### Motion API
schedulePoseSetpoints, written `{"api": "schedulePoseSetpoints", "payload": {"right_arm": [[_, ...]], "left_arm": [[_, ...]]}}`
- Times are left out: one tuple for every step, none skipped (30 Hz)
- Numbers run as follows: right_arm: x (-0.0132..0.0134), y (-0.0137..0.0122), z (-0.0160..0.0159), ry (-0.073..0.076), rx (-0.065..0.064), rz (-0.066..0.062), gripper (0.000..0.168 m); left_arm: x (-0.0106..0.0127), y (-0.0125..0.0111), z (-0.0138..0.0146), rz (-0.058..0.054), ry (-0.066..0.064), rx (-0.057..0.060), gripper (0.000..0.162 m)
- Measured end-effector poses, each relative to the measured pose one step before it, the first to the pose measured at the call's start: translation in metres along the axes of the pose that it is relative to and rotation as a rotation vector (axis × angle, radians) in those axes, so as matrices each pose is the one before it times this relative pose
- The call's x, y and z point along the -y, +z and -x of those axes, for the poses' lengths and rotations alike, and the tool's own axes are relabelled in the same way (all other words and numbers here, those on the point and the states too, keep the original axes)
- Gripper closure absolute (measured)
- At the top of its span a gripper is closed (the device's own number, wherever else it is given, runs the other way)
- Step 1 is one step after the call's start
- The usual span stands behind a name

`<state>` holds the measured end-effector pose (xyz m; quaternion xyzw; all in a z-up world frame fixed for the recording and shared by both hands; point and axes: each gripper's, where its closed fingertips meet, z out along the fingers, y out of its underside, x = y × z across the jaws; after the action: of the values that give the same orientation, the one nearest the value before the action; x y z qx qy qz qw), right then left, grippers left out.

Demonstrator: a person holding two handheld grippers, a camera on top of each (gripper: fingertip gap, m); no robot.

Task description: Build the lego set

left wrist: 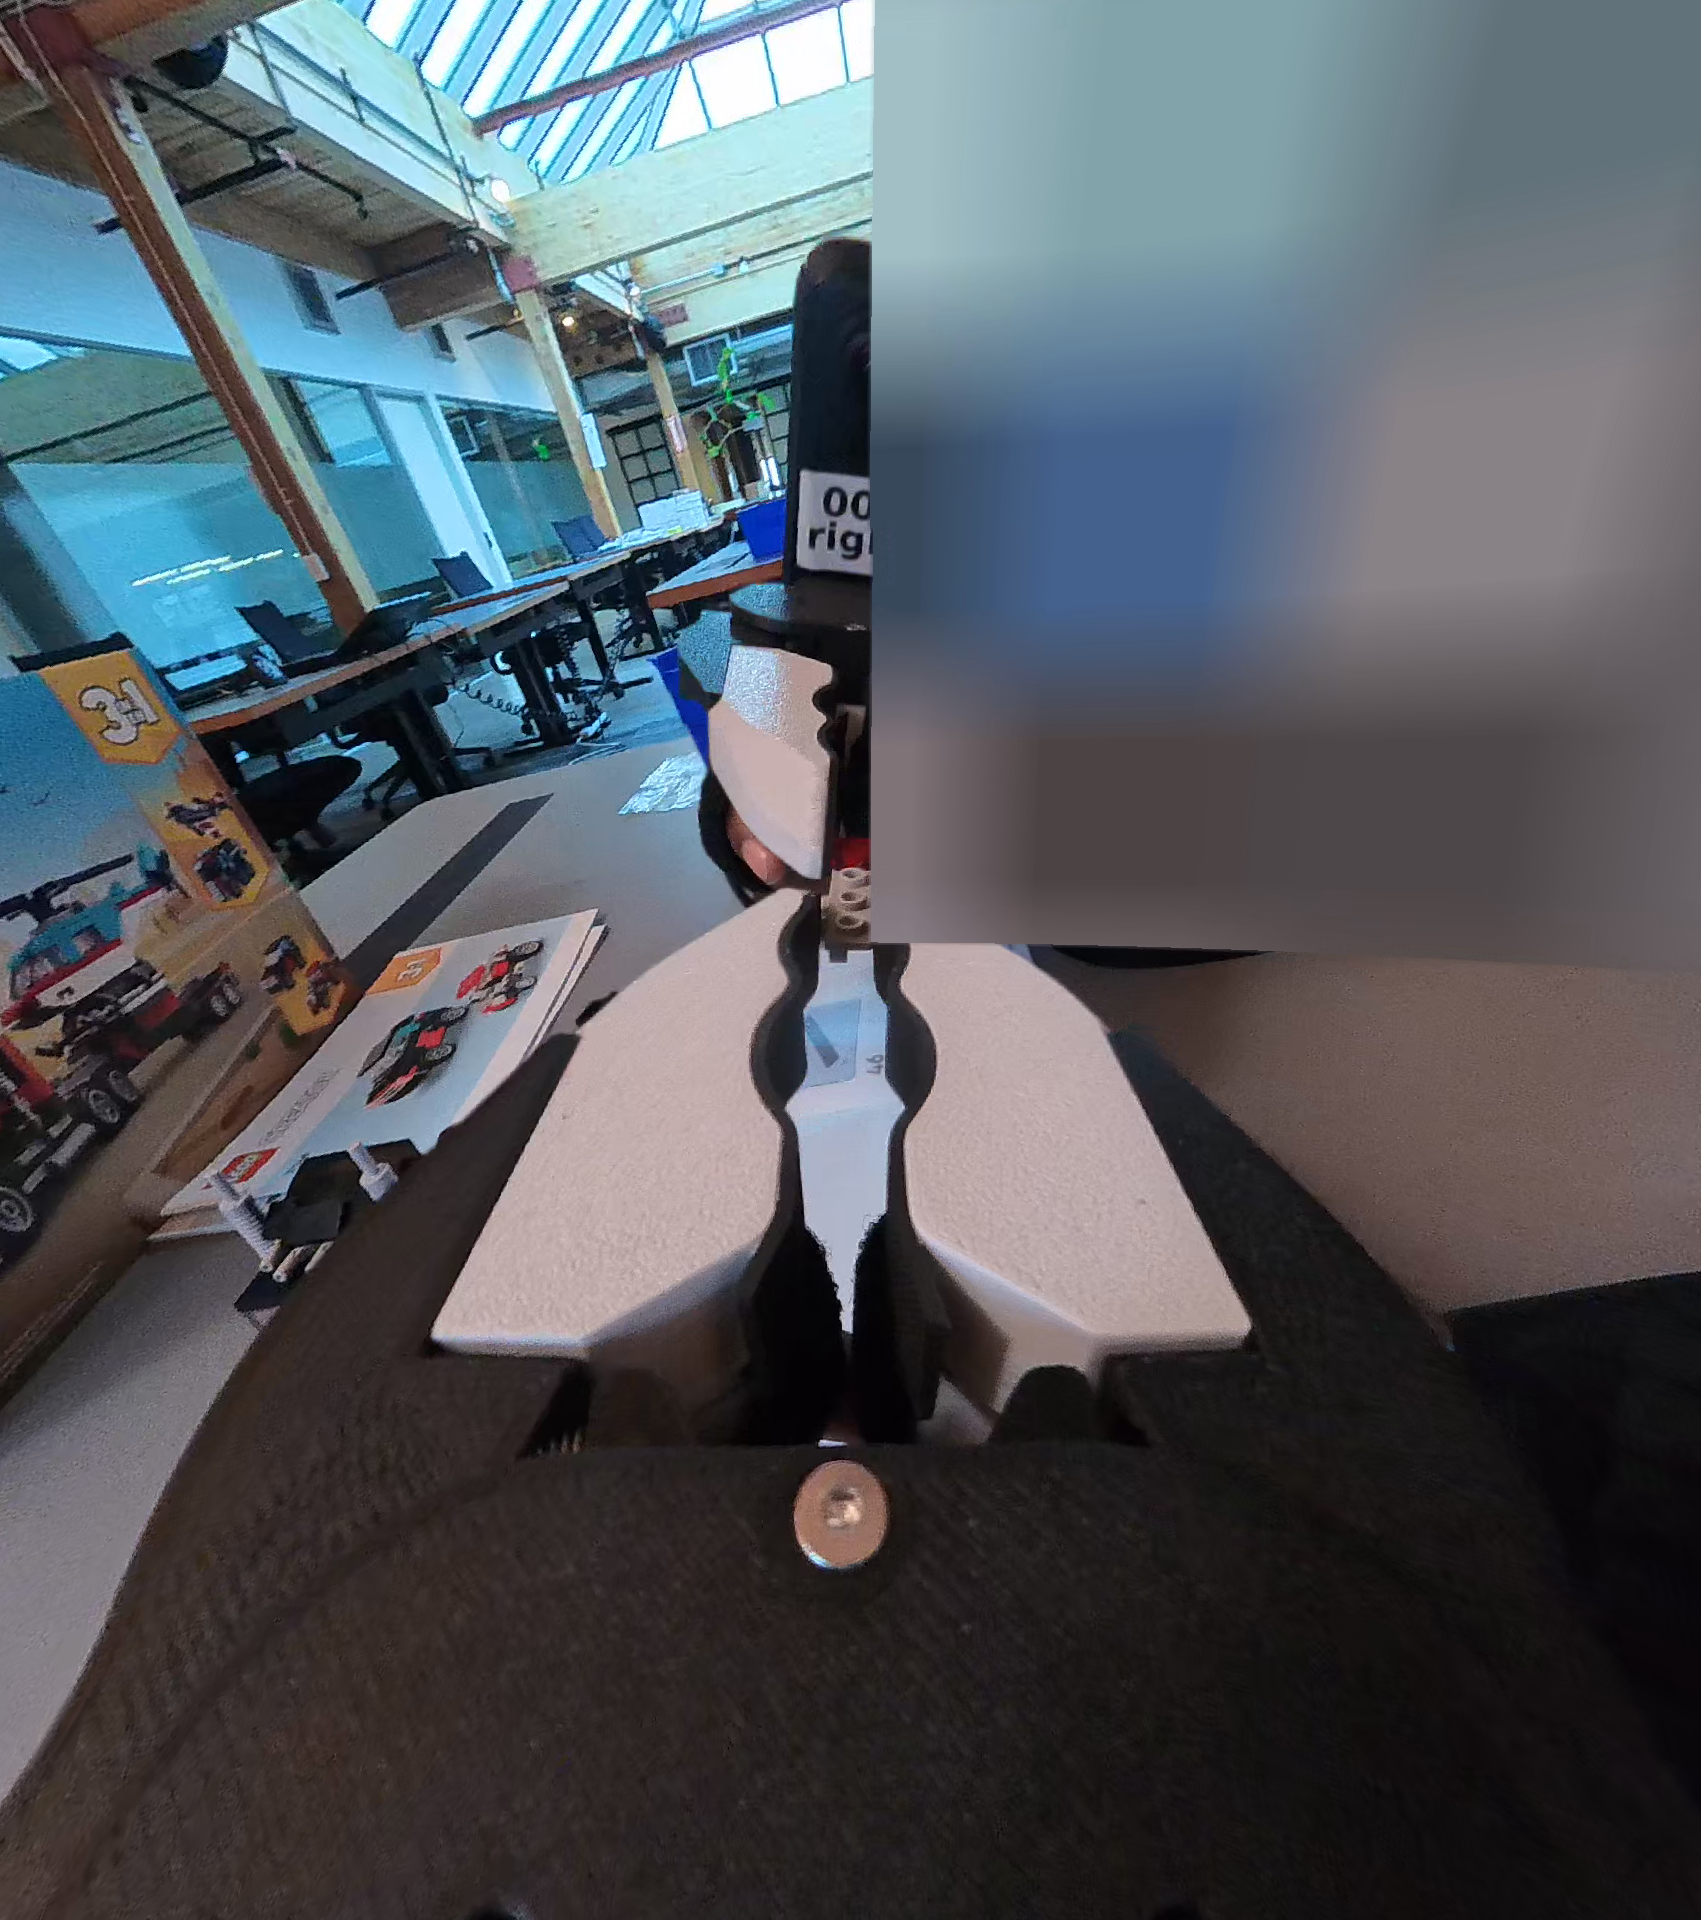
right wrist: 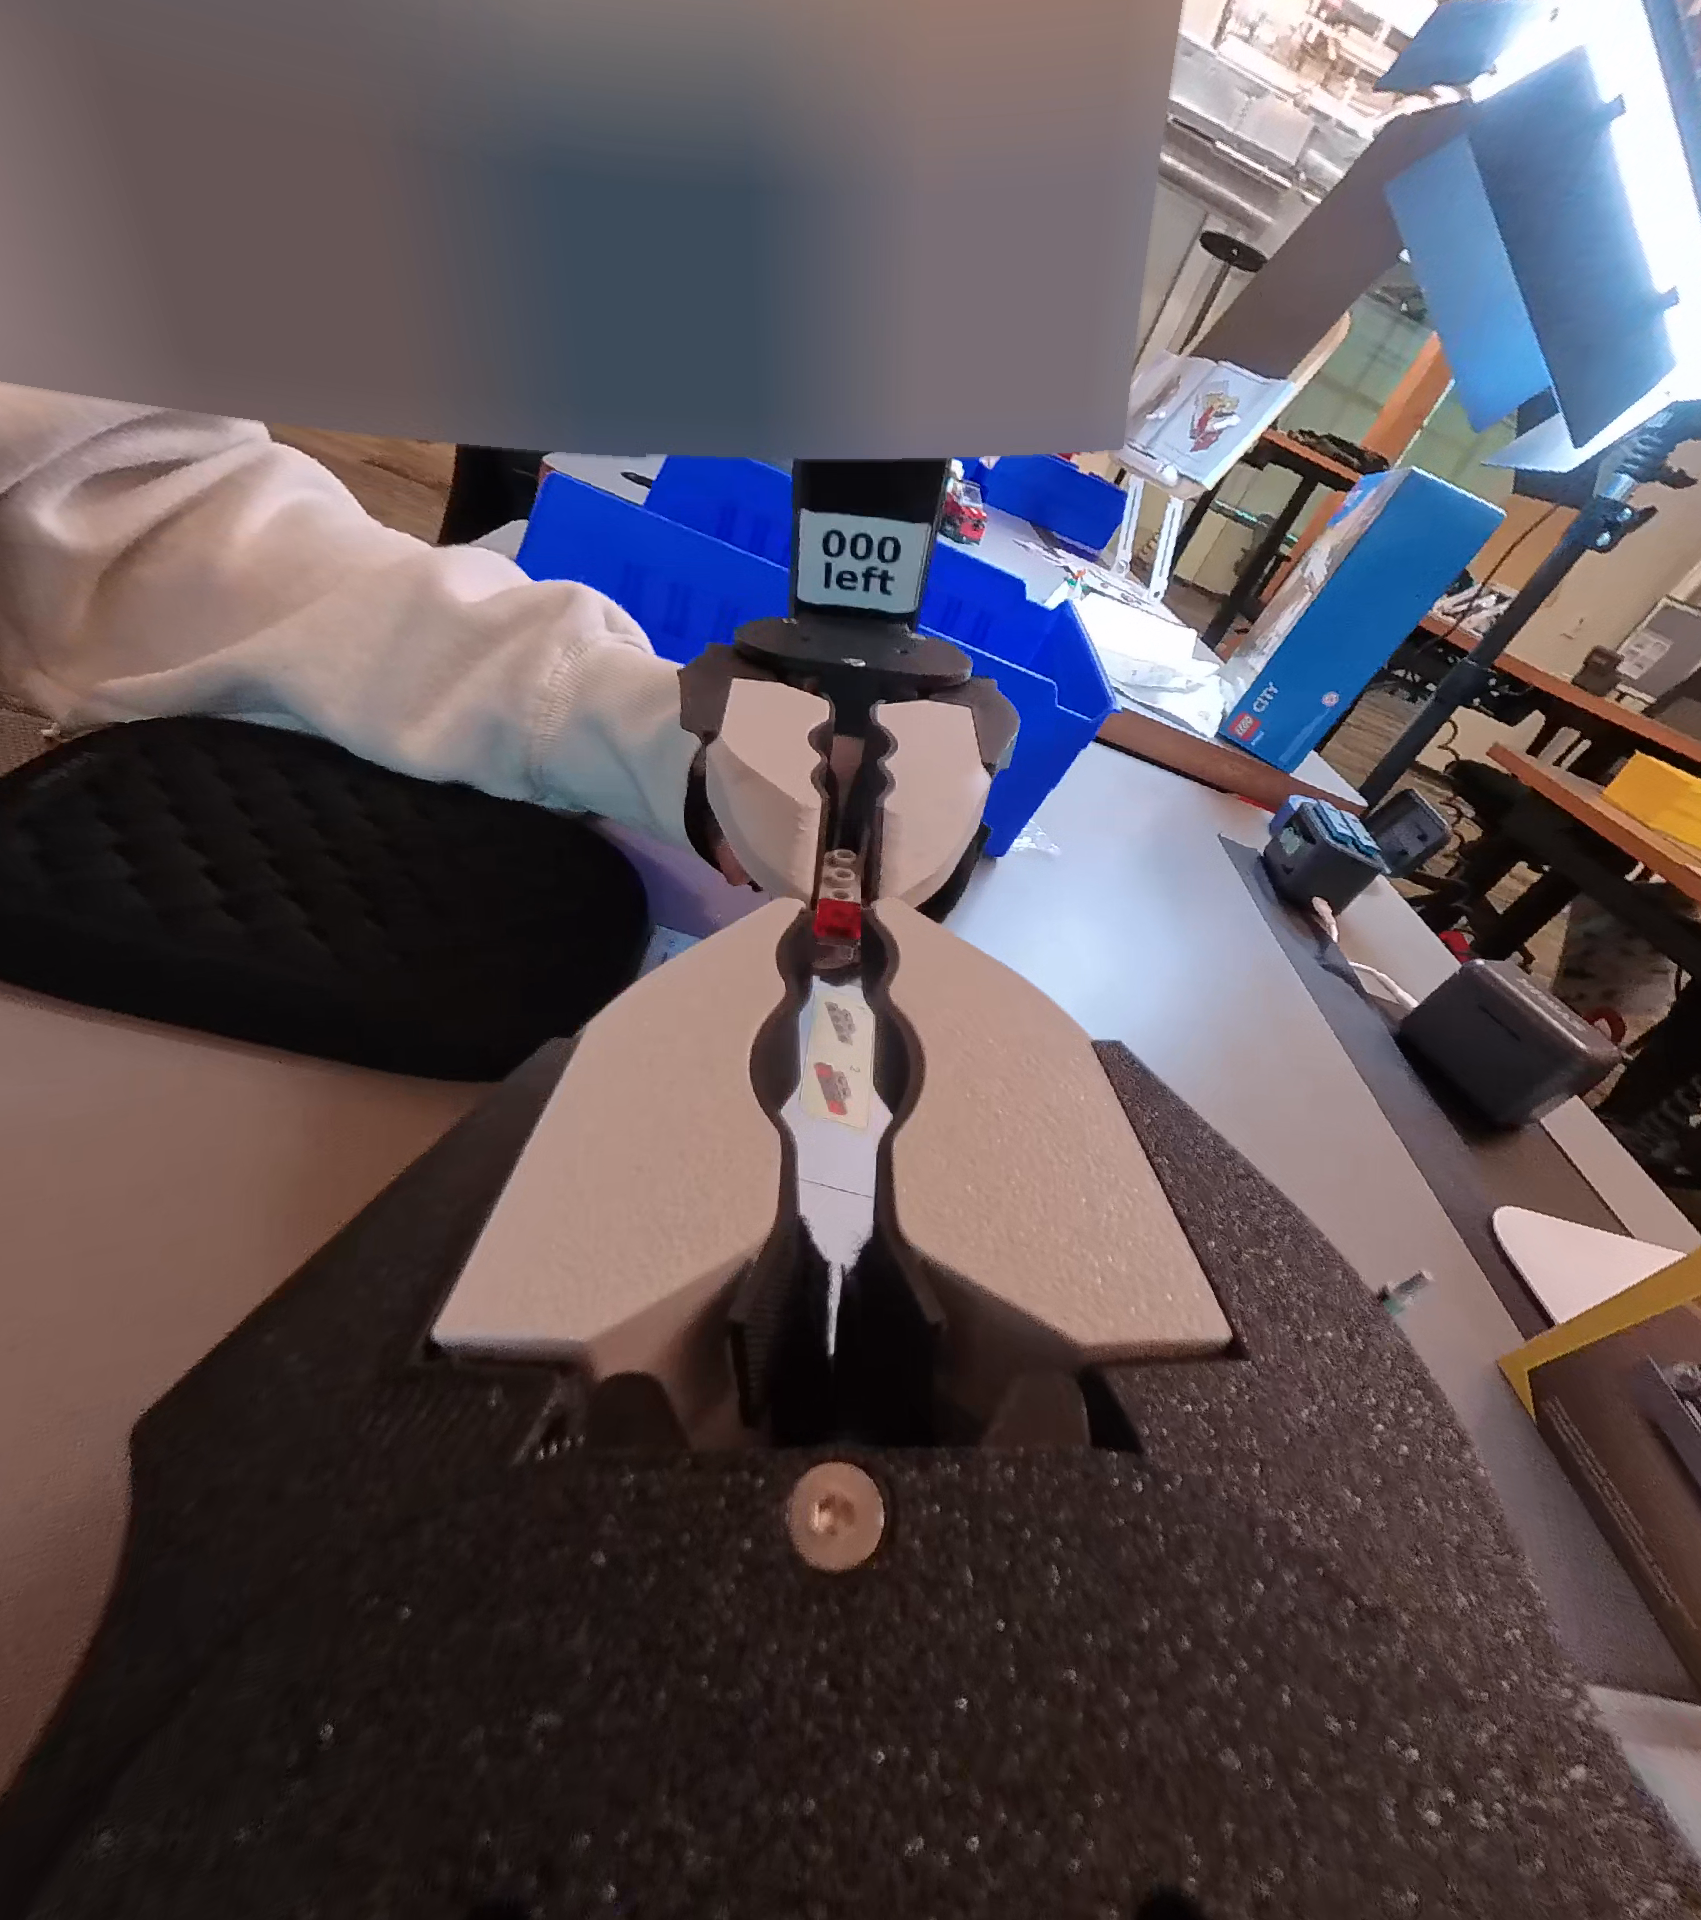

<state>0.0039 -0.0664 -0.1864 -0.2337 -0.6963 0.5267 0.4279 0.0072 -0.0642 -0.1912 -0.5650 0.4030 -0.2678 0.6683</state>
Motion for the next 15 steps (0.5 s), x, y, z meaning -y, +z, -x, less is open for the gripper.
{"api": "schedulePoseSetpoints", "payload": {"right_arm": [[-0.0015,0.00041,-0.00076,0.0023,-0.0051,0.0072,0.156],[-0.00169,0.00049,0.00016,-0.003,-0.0003,0.011,0.158],[-0.00223,0.00016,-0.0011,-0.0037,-0.0079,0.0173,0.16],[-0.00193,-0.00029,-0.00255,-0.0028,-0.0152,0.0172,0.16],[-0.00076,-0.00058,-0.00333,-0.0022,-0.0201,0.0084,0.16],[0.00044,-0.00193,-0.0029,-0.0028,-0.0155,-0.0025,0.16],[0.00073,-0.00311,-0.0033,0.0042,-0.0136,-0.007,0.16],[0.00056,-0.00377,-0.00381,0.0091,-0.0118,-0.0067,0.16],[0.00036,-0.00424,-0.00405,0.0073,-0.0125,-0.0041,0.16],[0.00071,-0.00454,-0.00477,0.0023,-0.0185,-0.0036,0.16],[0.00142,-0.00455,-0.00479,-0.0004,-0.0211,-0.0065,0.16],[0.00157,-0.00425,-0.00325,-0.0003,-0.012,-0.0068,0.16],[0.00094,-0.00387,-0.00191,0.0004,-0.0058,-0.0023,0.16],[0.00015,-0.00369,-0.00041,-0.0019,-0.0001,0.0018,0.16],[-0.00074,-0.00338,0.00013,-0.0022,0.002,0.0064,0.16]], "left_arm": [[-0.00177,-0.00004,0.00107,0.0135,-0.0011,0.0061,0.152],[-0.002,0.00021,0.00088,0.0159,0.0001,0.0062,0.152],[-0.00183,0.00055,0.00064,0.0131,-0.0005,0.0048,0.152],[-0.00111,0.00024,0.00198,0.0062,-0.0037,0.014,0.151],[-0.00048,-0.00045,0.00367,0.0031,-0.0073,0.0236,0.151],[0.00017,-0.00195,0.00544,0.0003,-0.0118,0.0321,0.143],[0.0,-0.00366,0.00735,0.001,-0.0204,0.0366,0.132],[-0.00188,-0.00458,0.00849,0.0136,-0.0348,0.0355,0.127],[-0.005,-0.00382,0.00608,0.0331,-0.0449,0.0147,0.125],[-0.00853,-0.0018,-0.00042,0.0533,-0.0459,-0.0254,0.126],[-0.0115,0.00137,-0.00659,0.0708,-0.0408,-0.0581,0.133],[-0.01226,0.00547,-0.00904,0.0766,-0.0259,-0.0625,0.139],[-0.01143,0.00929,-0.00656,0.0787,-0.0049,-0.0344,0.143],[-0.01076,0.01119,-0.00497,0.0863,0.015,-0.0134,0.144],[-0.00952,0.01079,-0.00619,0.0894,0.0246,-0.0164,0.144]]}}
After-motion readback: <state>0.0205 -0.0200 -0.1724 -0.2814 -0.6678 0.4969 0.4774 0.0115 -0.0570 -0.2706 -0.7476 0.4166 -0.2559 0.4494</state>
